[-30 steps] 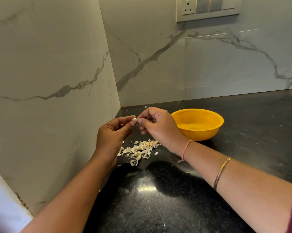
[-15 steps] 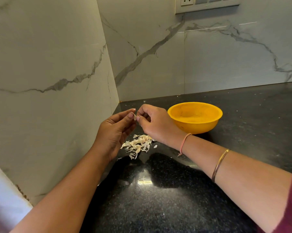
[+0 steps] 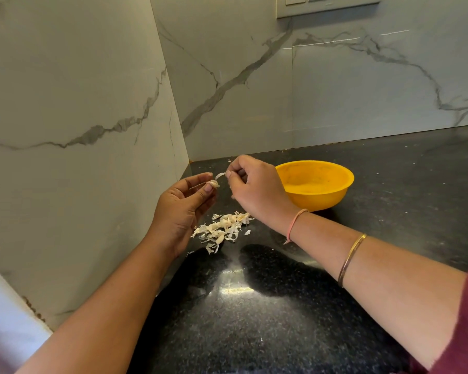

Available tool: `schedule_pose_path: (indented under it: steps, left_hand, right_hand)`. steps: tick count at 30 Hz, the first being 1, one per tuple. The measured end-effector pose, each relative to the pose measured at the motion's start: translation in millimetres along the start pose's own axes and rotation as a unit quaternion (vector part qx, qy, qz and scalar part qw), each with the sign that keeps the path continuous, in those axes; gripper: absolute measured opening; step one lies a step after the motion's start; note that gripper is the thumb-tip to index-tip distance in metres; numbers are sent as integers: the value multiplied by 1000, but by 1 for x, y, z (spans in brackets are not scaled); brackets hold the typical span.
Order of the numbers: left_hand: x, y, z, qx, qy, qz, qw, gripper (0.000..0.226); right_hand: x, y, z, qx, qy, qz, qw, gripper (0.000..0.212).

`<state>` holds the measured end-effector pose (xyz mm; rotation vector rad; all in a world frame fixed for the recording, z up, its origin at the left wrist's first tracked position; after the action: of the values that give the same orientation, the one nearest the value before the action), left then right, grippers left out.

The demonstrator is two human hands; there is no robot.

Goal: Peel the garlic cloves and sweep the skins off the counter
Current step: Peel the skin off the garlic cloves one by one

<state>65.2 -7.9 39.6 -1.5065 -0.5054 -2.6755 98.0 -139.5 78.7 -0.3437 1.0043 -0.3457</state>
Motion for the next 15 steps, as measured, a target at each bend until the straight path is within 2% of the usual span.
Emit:
schedule_pose_path:
  steps: [5, 7, 9, 13, 15]
  left_hand:
    - [1, -4, 2, 19, 10, -9, 1000, 21]
    - [2, -5, 2, 23, 12, -5, 1000, 21]
    - [2, -4, 2, 23, 12, 0, 1000, 22]
    - [1, -3, 2, 20, 10, -3, 1000, 24]
    - [1, -3, 2, 16, 10, -4, 1000, 24]
  right_hand:
    - [8, 13, -3, -54, 28, -62, 996, 34]
    - [8, 13, -2, -60, 23, -64, 996, 23]
    - [7, 13, -2, -67, 16, -55, 996, 4]
    - [12, 13, -3, -90, 58, 38, 993, 3]
    - [8, 12, -3, -82, 39, 46, 995, 3]
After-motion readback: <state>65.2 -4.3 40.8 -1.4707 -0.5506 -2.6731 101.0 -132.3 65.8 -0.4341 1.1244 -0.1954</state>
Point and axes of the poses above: each hand's wrist, its own z-axis towards the middle knuckle, its own y-axis out of the palm, x = y × z, the point moved 8 cm from there along z, towards the middle knuckle, and after that the axes turned 15 degrees about y, right-handed, at the moved point
